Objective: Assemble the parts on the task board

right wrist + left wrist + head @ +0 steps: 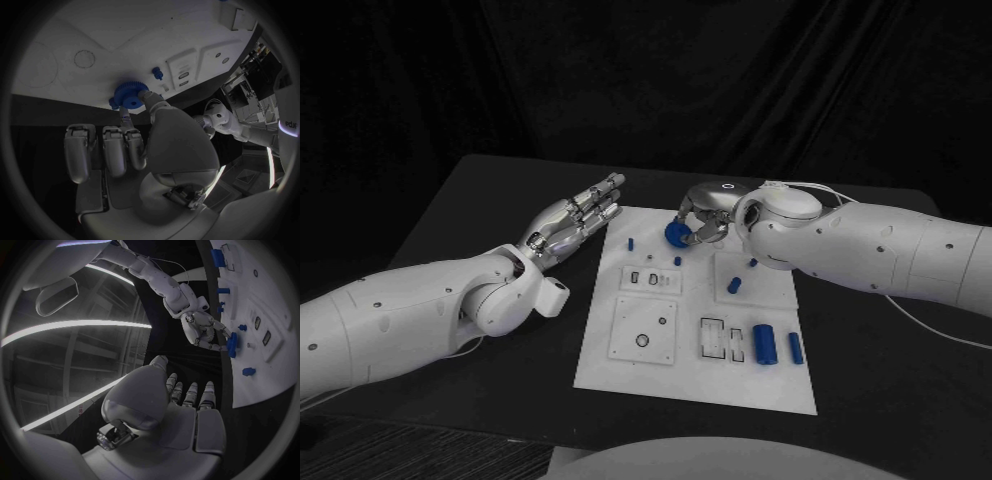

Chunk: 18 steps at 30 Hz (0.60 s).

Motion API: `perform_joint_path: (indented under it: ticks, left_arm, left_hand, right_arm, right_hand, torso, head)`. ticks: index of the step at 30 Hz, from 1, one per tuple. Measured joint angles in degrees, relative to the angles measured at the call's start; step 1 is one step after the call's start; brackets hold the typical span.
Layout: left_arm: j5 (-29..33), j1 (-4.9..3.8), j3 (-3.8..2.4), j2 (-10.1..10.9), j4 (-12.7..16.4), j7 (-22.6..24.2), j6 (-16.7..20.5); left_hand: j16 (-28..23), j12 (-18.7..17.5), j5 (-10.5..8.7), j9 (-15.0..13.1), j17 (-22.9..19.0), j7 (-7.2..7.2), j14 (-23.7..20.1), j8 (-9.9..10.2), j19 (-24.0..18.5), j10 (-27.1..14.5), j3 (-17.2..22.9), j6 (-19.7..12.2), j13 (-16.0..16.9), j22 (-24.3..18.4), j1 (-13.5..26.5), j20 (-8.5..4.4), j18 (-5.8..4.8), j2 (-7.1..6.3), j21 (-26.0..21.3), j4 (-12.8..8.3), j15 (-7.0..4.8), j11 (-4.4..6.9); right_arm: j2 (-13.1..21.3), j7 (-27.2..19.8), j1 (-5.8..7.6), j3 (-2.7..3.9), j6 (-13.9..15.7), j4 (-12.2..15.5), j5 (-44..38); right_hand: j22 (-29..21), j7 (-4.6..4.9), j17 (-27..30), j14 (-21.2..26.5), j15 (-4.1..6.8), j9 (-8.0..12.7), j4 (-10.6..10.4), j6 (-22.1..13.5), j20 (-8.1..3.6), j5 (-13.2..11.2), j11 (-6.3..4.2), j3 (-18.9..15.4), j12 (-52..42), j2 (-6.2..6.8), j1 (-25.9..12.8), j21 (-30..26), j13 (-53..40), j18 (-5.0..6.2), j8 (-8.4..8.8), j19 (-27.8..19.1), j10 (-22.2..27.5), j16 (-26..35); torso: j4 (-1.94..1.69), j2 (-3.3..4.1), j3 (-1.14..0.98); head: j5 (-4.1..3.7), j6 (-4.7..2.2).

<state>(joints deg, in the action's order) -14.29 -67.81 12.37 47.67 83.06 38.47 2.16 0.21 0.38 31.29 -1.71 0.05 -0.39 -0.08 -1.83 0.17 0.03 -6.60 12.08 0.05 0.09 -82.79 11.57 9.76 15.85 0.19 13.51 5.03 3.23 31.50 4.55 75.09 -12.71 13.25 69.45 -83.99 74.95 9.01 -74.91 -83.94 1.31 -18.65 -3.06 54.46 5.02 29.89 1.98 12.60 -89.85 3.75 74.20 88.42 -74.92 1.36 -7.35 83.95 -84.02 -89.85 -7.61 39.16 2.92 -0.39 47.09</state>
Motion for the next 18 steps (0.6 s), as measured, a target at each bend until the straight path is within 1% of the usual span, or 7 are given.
perform_joint_path:
  ticks: [4, 7, 9, 10, 12, 14, 18]
  left_arm:
    - [0.0, 0.00, 0.00, -0.1, -0.1, 0.0, -0.1]
    - [0.0, 0.00, 0.00, -0.2, -0.2, 0.0, -0.1]
    - [0.0, 0.00, 0.00, -0.3, -0.2, 0.0, -0.1]
    - [0.0, 0.00, 0.00, -0.3, -0.2, -0.1, -0.2]
    - [0.0, 0.00, 0.00, -0.4, -0.2, -0.1, -0.2]
    - [0.0, 0.00, 0.00, -0.4, -0.3, -0.1, -0.2]
    - [0.0, 0.00, 0.00, -0.4, -0.3, -0.1, -0.3]
  left_hand:
    - [0.0, 0.0, 0.00, 0.0, 0.0, 0.00, 0.0, 0.0, 0.0, 0.0, 0.0, 0.0, 0.0, 0.0, 0.0, 0.00, 0.00, 0.00, 0.0, 0.0, 0.00, 0.00]
    - [0.0, 0.0, 0.00, 0.0, 0.0, 0.00, 0.0, 0.0, 0.0, 0.0, 0.0, 0.0, 0.0, 0.0, 0.0, 0.00, 0.00, 0.00, 0.0, 0.0, 0.00, 0.00]
    - [0.0, 0.0, 0.00, 0.0, 0.0, 0.00, 0.0, 0.0, 0.0, 0.0, 0.0, 0.0, 0.0, 0.0, 0.0, 0.00, -0.01, 0.00, 0.0, 0.0, 0.00, 0.00]
    - [0.0, 0.0, 0.00, 0.0, 0.0, 0.00, 0.0, 0.0, 0.0, 0.0, 0.0, 0.0, 0.0, 0.0, 0.0, 0.00, 0.00, 0.00, 0.0, 0.0, 0.00, 0.00]
    - [0.0, 0.0, 0.00, 0.0, 0.0, 0.00, 0.0, 0.0, 0.0, 0.0, 0.0, 0.0, 0.0, 0.0, 0.0, 0.00, 0.00, 0.00, 0.0, 0.0, 0.00, 0.00]
    - [0.0, 0.0, 0.00, 0.0, 0.0, 0.00, 0.0, 0.0, 0.0, 0.0, 0.0, 0.0, 0.0, 0.0, 0.0, 0.00, 0.00, 0.00, 0.0, 0.0, 0.00, 0.00]
    - [0.0, 0.0, 0.00, 0.0, 0.0, 0.00, 0.0, 0.0, 0.0, 0.0, 0.0, 0.0, 0.0, 0.0, 0.0, 0.00, 0.00, 0.00, 0.0, 0.0, 0.00, 0.01]
  right_arm:
    - [-0.4, 0.0, -0.01, 0.04, -0.1, -0.4, 0.0]
    - [-0.6, 0.0, -0.02, 0.04, -0.1, -0.6, 0.0]
    - [-0.7, -0.1, -0.02, 0.05, -0.1, -0.6, 0.0]
    - [-0.7, -0.1, -0.02, 0.06, -0.1, -0.6, 0.0]
    - [-0.8, -0.1, -0.02, 0.07, -0.1, -0.6, 0.0]
    - [-0.8, -0.2, -0.02, 0.08, -0.1, -0.6, 0.0]
    - [-0.9, -0.3, -0.03, 0.08, 0.0, -0.6, 0.0]
  right_hand:
    - [0.0, 0.30, 0.0, -0.1, -0.32, 0.0, 0.0, 0.3, 0.10, -0.5, 0.09, 0.5, 0.0, 0.00, 0.0, -0.3, 0.0, 0.00, 1.05, 0.1, 0.1, 0.0]
    - [0.0, 0.28, 0.0, 0.0, -0.40, -0.1, -0.3, 0.3, 0.35, -2.1, 0.10, 0.8, 0.0, 0.00, 0.0, -0.3, 0.0, 0.01, 2.00, 0.1, 0.1, 0.0]
    - [0.0, -0.13, 0.0, 0.0, -0.40, -0.3, -0.5, -0.1, 0.42, -3.3, 0.10, 0.9, 0.0, 0.00, 0.0, -0.3, 0.0, 0.00, 2.57, 0.0, 0.1, 0.0]
    - [0.0, -0.34, 0.0, 0.0, -0.40, -1.4, -0.6, -0.3, 0.42, -3.9, 0.10, 1.1, 0.0, 0.02, 0.0, -0.3, 0.0, 0.01, 2.76, 0.0, 0.1, 0.0]
    - [0.0, -1.08, 0.0, 0.0, -0.40, -1.7, -1.2, -1.1, 0.42, -4.9, 0.09, 1.0, 0.0, 0.14, -0.2, -0.3, 0.0, 0.00, 3.49, 0.0, 0.1, 0.0]
    - [0.0, -2.02, 0.0, 0.0, -0.40, -0.8, -1.4, -1.8, 0.42, -5.6, 0.09, 1.0, 0.0, 0.17, -0.5, -0.3, 0.0, 0.00, 3.66, 0.0, 0.1, 0.0]
    - [0.0, -2.49, 0.0, 0.0, -0.40, 0.6, -1.6, -4.9, 0.42, -6.0, 0.08, 1.3, 0.0, 0.17, -0.8, -0.6, 0.0, 0.00, 3.58, 0.0, 0.1, 0.0]
  torso:
    - [0.03, 0.00, 0.02]
    - [0.08, -0.01, 0.05]
    - [0.13, -0.02, 0.08]
    - [0.14, -0.02, 0.09]
    - [0.15, -0.02, 0.10]
    - [0.15, -0.04, 0.10]
    - [0.15, -0.07, 0.10]
  head:
    - [0.09, 0.02]
    - [0.10, 0.13]
    - [0.12, 0.17]
    - [0.14, 0.18]
    - [0.16, 0.18]
    - [0.16, 0.14]
    - [0.16, 0.12]
